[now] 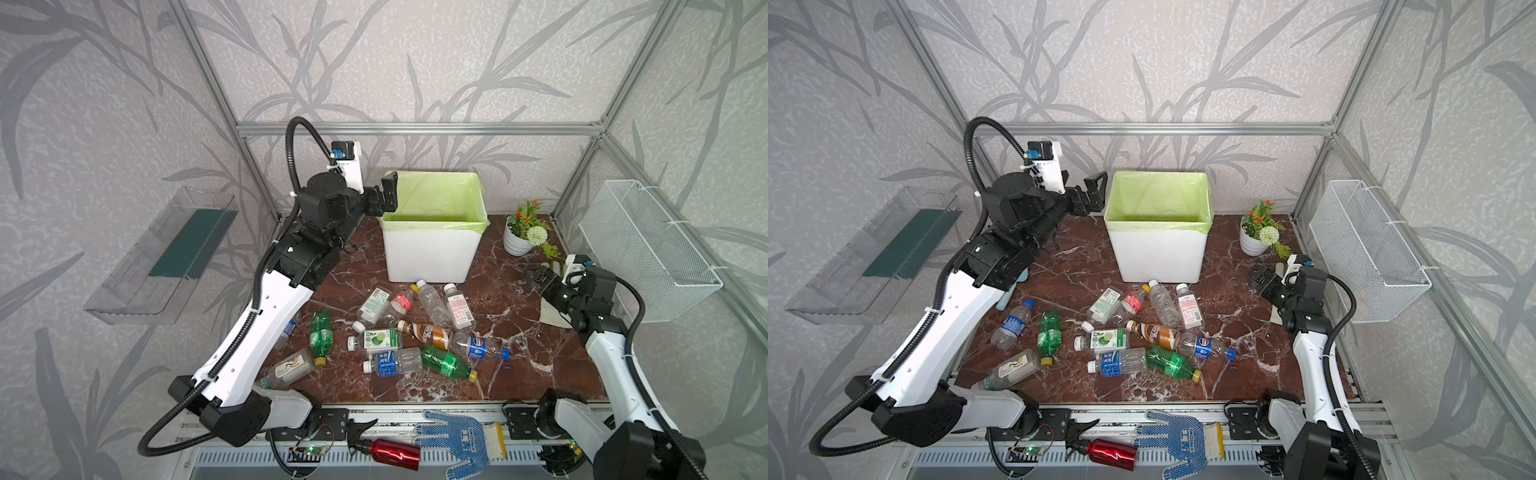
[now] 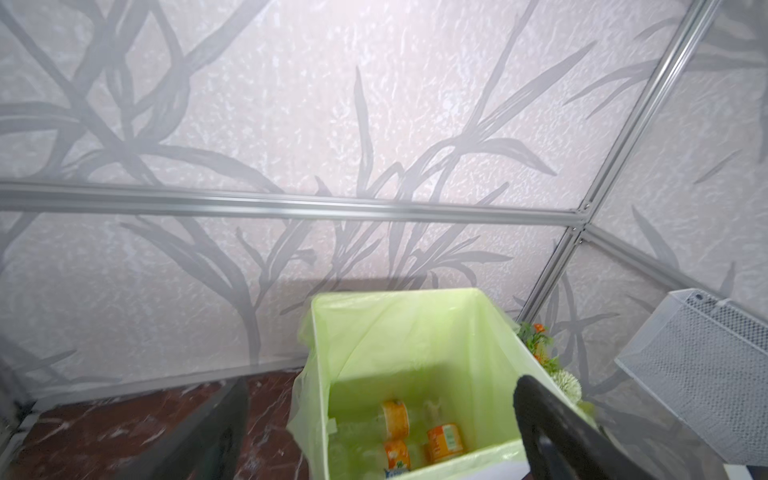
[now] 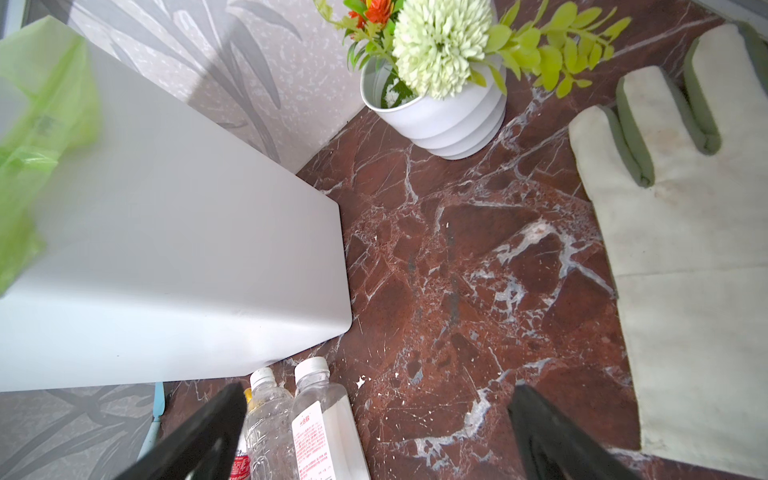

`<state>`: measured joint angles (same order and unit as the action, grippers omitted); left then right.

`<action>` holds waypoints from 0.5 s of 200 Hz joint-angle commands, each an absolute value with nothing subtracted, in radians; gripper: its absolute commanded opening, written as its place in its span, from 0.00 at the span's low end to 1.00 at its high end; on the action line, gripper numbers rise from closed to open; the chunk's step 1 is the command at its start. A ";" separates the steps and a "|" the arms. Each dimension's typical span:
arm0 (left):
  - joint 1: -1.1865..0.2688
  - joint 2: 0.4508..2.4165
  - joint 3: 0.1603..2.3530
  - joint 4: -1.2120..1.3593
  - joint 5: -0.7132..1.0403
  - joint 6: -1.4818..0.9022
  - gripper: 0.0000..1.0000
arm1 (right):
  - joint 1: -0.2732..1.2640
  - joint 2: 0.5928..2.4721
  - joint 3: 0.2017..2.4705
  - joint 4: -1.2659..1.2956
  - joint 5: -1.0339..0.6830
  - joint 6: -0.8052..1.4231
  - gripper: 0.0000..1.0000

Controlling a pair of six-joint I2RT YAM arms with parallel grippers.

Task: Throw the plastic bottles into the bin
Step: 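Withdraw the left gripper from the bin while the right gripper reaches toward the bottles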

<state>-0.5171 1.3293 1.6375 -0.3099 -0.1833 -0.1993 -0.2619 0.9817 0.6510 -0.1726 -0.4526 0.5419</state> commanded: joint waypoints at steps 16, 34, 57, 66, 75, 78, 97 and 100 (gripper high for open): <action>-0.494 1.286 1.416 -0.356 -0.300 -0.198 0.99 | -0.262 0.983 0.603 -0.218 -0.505 0.566 0.98; -0.474 1.247 1.333 -0.383 -0.306 -0.230 0.99 | -0.244 0.975 0.590 -0.225 -0.509 0.555 0.97; -0.449 1.206 1.249 -0.409 -0.299 -0.274 0.99 | -0.195 0.965 0.602 -0.250 -0.475 0.524 0.97; -0.436 1.191 1.220 -0.411 -0.308 -0.294 0.99 | -0.167 0.963 0.608 -0.249 -0.461 0.516 0.97; -0.413 1.177 1.191 -0.407 -0.298 -0.317 0.99 | -0.139 0.962 0.616 -0.240 -0.448 0.510 0.97; -0.403 1.172 1.182 -0.404 -0.291 -0.322 0.99 | -0.129 0.962 0.619 -0.237 -0.447 0.508 0.97; -0.341 1.144 1.124 -0.388 -0.255 -0.369 0.99 | -0.048 0.960 0.643 -0.215 -0.420 0.467 0.96; -0.332 1.140 1.115 -0.385 -0.252 -0.375 0.99 | -0.029 0.960 0.648 -0.213 -0.412 0.454 0.96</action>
<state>-0.3908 1.1835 1.1660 -0.4026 -0.2638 -0.2943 -0.1131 0.9806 0.5941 -0.2298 -0.4526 0.5236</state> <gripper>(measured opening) 0.993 0.966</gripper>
